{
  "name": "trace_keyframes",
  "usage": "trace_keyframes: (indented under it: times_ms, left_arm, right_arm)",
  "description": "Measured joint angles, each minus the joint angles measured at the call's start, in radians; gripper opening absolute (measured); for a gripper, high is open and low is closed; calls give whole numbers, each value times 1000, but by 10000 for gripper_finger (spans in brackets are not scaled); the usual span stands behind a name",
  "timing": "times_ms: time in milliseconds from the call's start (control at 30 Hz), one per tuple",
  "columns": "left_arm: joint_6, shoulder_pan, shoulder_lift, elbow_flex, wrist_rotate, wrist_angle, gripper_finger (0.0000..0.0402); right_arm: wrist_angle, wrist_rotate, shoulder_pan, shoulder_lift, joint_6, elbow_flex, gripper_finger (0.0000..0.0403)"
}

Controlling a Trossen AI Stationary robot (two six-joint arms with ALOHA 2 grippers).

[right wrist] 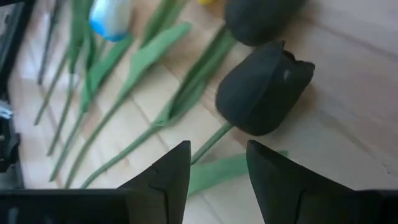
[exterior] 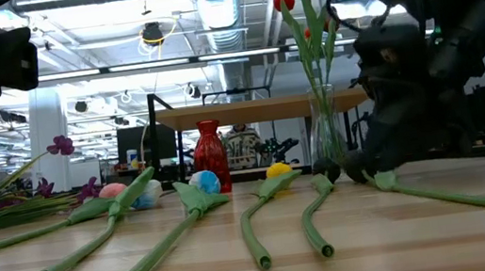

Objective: Pick and place flowers into a vace then onto a shelf
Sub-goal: Put the right black flower into the transparent vase

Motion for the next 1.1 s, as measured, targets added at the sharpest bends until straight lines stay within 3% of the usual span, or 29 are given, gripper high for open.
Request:
trace_keyframes:
  times_ms: [667, 1100]
  left_arm:
    - [0, 0, 0, 0, 0, 0, 302]
    - [0, 0, 0, 0, 0, 0, 302]
  right_arm:
    - [12, 69, -2, 84, 218, 3, 109]
    - [-18, 82, 1, 89, 154, 46, 99]
